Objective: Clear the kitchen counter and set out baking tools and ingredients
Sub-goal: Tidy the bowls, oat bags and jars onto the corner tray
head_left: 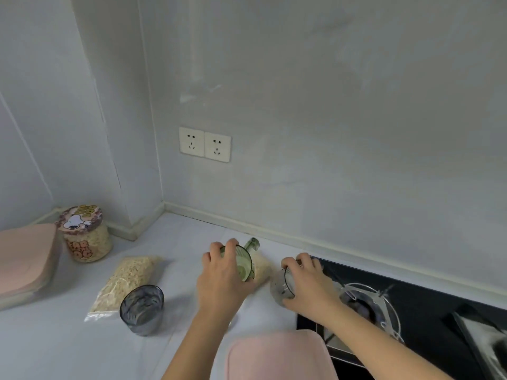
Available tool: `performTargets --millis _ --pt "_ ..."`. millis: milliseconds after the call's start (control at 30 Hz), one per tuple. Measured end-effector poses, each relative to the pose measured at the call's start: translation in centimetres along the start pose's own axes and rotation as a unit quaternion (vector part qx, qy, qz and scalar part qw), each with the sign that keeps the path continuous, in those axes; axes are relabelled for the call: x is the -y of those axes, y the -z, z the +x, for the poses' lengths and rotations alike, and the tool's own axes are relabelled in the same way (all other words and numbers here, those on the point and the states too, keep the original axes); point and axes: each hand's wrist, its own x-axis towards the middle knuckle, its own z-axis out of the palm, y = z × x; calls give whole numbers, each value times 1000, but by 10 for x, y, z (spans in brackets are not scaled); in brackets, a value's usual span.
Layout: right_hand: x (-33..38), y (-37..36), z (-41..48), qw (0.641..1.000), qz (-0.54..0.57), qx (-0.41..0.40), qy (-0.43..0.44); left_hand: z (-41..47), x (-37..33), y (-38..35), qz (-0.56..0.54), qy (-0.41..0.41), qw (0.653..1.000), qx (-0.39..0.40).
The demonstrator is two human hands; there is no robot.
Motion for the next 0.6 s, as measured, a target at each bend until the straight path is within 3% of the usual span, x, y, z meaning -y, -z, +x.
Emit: performTargets --millis 367,600 --pt "-160 38 -243 991 -12 -79 -110 -186 -193 -60 -38 -134 990 29" --pt "-255 66 -376 973 -30 -122 -194 -274 -316 -94 -30 -251 966 56"
